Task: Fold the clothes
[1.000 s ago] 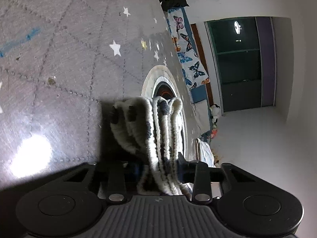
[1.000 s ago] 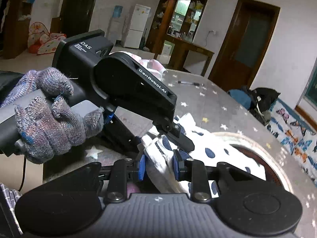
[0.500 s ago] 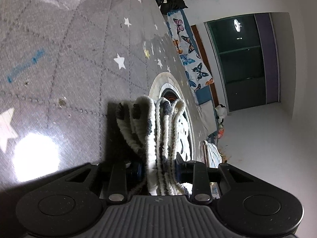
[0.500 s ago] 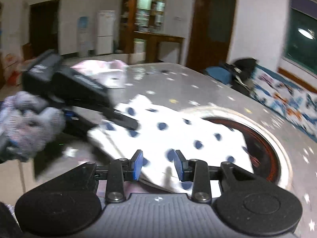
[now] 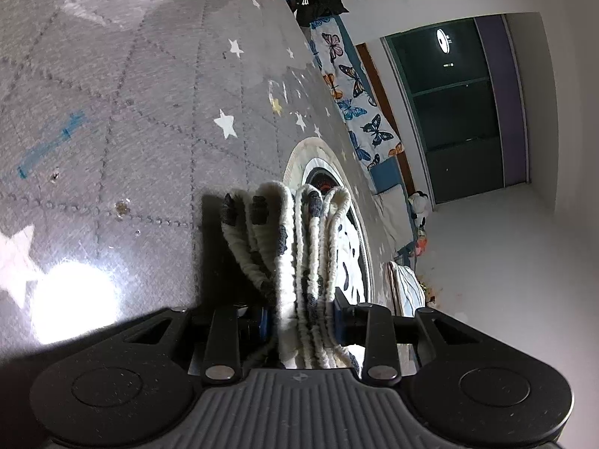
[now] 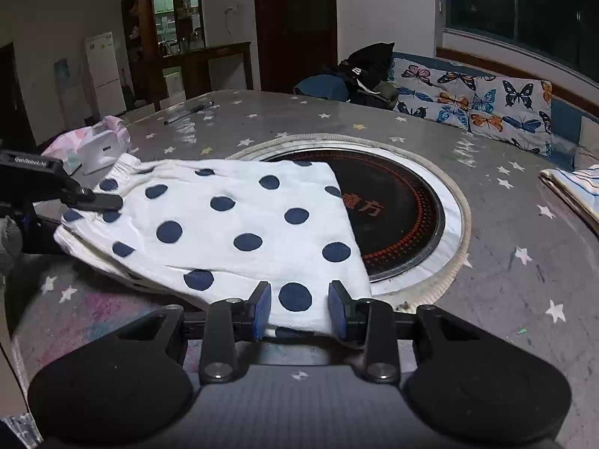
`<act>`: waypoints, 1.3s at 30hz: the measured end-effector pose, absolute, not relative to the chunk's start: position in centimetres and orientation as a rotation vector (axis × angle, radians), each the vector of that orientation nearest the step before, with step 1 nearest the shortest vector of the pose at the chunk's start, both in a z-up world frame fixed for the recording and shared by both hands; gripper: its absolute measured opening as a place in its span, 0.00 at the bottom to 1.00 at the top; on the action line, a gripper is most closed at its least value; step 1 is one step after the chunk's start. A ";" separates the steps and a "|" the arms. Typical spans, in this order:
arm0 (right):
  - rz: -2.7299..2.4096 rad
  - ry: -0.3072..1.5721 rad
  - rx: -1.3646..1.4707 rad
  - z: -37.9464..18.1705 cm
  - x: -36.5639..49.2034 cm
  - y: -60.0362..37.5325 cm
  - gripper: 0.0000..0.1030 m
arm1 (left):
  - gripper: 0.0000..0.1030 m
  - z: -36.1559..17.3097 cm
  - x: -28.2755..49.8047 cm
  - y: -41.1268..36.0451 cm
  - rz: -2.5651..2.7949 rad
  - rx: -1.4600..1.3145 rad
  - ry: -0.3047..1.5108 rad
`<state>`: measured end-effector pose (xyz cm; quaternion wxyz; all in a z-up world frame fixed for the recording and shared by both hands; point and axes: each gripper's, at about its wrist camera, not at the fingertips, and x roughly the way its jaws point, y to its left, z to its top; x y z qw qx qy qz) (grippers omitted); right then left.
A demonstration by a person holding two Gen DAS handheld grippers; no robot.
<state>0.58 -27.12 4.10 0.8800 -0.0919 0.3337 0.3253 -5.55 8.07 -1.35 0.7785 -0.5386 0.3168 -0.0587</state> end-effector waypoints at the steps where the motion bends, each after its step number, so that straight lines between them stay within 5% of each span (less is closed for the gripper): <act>1: 0.684 0.691 -0.186 4.4 0.7 -27.0 0.34 | 0.33 -1.4 -5.6 8.1 -0.131 -1.163 0.686; 23: 0.738 0.751 -0.176 3.2 11.8 -16.5 0.38 | 0.33 -1.2 -4.4 9.4 -0.170 -1.168 0.703; 39: 0.662 0.811 -0.161 4.0 12.9 -21.5 0.46 | 0.34 -0.5 -3.9 9.7 -0.165 -1.140 0.731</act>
